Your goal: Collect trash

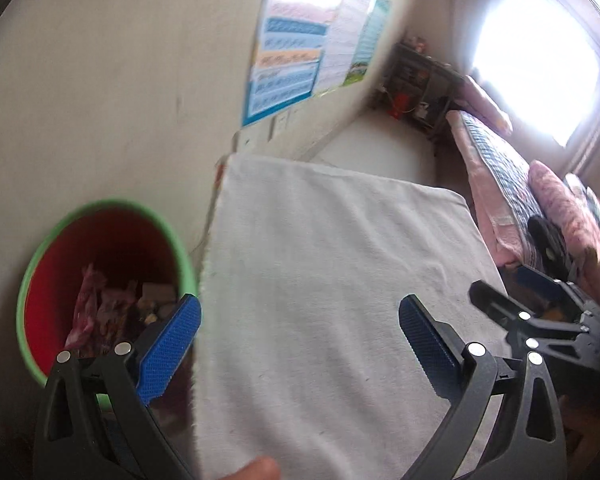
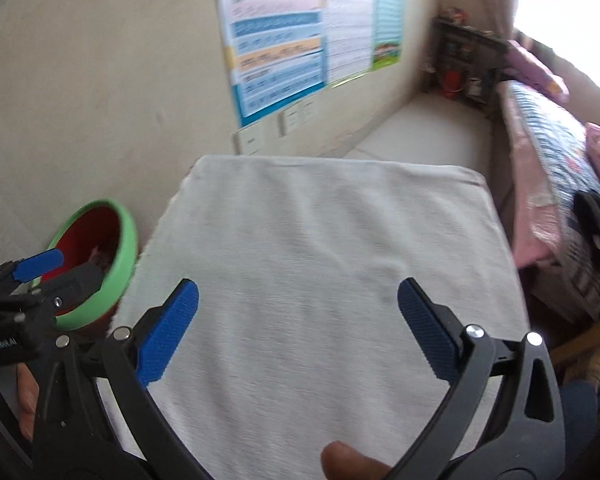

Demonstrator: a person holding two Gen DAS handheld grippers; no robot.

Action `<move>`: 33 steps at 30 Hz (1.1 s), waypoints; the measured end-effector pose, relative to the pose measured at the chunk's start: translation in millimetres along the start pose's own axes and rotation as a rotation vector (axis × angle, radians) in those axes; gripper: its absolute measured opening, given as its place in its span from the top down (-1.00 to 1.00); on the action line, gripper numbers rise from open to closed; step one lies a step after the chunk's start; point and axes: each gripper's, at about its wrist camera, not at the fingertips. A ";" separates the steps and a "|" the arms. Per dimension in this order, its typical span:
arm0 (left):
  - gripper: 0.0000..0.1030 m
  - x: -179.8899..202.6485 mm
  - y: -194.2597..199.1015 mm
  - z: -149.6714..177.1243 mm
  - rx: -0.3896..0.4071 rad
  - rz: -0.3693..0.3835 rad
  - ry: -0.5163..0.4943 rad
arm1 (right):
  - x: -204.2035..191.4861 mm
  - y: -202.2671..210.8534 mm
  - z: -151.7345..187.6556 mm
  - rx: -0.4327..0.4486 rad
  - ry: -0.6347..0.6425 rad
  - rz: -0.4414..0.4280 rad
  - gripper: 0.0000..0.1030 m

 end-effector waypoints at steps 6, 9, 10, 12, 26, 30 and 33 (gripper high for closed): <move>-0.84 37.9 6.1 11.7 0.083 0.009 -0.085 | 41.8 19.3 12.8 0.044 -0.075 0.088 -0.91; -0.85 48.6 5.6 16.5 0.076 0.007 -0.100 | 51.2 23.3 20.4 0.052 -0.082 0.110 -0.91; -0.84 51.7 5.0 19.1 0.067 0.014 -0.102 | 52.6 24.6 23.6 0.054 -0.079 0.114 -0.91; -0.84 56.2 4.3 24.6 0.063 0.007 -0.101 | 55.0 29.5 31.1 0.067 -0.071 0.122 -0.91; -0.84 61.1 7.0 49.9 0.115 0.008 -0.116 | 53.2 45.6 54.0 0.130 -0.067 0.154 -0.91; -0.85 62.1 6.9 50.3 0.123 0.010 -0.124 | 55.5 42.5 59.1 0.114 -0.074 0.162 -0.91; -0.84 63.9 7.0 51.0 0.131 0.018 -0.130 | 56.6 42.8 59.6 0.119 -0.080 0.166 -0.91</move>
Point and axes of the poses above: each gripper's, at about its wrist camera, not at the fingertips, and y roughly against the way its jaws point, x to its right, z to its underside, and after that the axes turned 4 degrees about x, right-handed
